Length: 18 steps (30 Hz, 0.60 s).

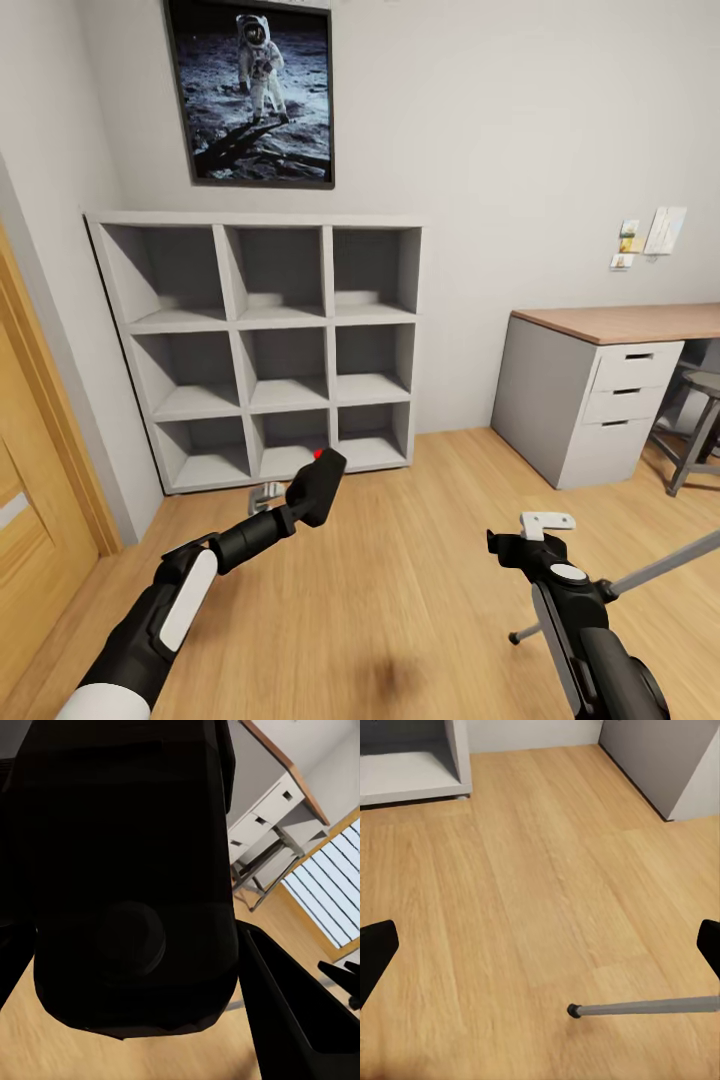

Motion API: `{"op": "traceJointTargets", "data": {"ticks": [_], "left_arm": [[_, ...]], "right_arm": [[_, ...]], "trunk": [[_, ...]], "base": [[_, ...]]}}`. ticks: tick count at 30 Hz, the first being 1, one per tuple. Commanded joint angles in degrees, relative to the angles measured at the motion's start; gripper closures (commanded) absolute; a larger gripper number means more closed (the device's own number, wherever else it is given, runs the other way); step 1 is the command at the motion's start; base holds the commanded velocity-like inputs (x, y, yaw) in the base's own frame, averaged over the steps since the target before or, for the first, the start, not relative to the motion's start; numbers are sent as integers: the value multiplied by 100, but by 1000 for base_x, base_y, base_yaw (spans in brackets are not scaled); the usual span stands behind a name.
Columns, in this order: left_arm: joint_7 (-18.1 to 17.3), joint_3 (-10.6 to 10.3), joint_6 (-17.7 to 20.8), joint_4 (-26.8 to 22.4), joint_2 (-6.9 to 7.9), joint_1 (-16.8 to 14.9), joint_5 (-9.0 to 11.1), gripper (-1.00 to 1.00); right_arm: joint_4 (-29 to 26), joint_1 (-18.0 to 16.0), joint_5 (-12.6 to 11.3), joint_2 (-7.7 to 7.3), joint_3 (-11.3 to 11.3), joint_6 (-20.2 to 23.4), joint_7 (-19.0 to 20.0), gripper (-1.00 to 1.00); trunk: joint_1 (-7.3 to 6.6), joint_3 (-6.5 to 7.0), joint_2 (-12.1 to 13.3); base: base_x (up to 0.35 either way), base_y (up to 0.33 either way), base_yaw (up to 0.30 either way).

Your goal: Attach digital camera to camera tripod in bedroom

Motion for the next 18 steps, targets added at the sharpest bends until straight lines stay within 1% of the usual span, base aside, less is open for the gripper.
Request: {"op": "traceJointTargets", "data": {"ticks": [1, 4, 9, 11, 12, 18], "left_arm": [[3, -8, 36, -3, 9, -3, 50, 100], [2, -8, 39, -3, 49, -2, 52, 100], [1, -9, 35, -3, 72, -2, 36, 100], [1, -13, 30, -7, 76, -2, 25, 100], [1, -21, 21, -10, 79, -2, -8, 100], [1, -48, 16, -19, 80, -2, -39, 100]], "right_arm": [[-7, -3, 58, 4, -3, 35, 17, -100], [-7, -3, 57, 3, -7, 37, 17, -100], [-7, -3, 55, -2, -16, 39, 17, -100], [-7, -3, 52, 0, -18, 43, 17, -100], [-7, -3, 44, -2, -20, 45, 17, -100], [-7, -3, 40, -4, -20, 46, 17, -100]], "trunk": [[-24, 12, 39], [-90, 66, 159], [-199, 156, 360], [-243, 192, 440], [-265, 210, 480], [-397, 317, 721]], "base": [[0, 0, 0], [0, 0, 0], [0, 0, -36], [0, 0, -159], [0, 0, -247], [0, 0, -269]]}}
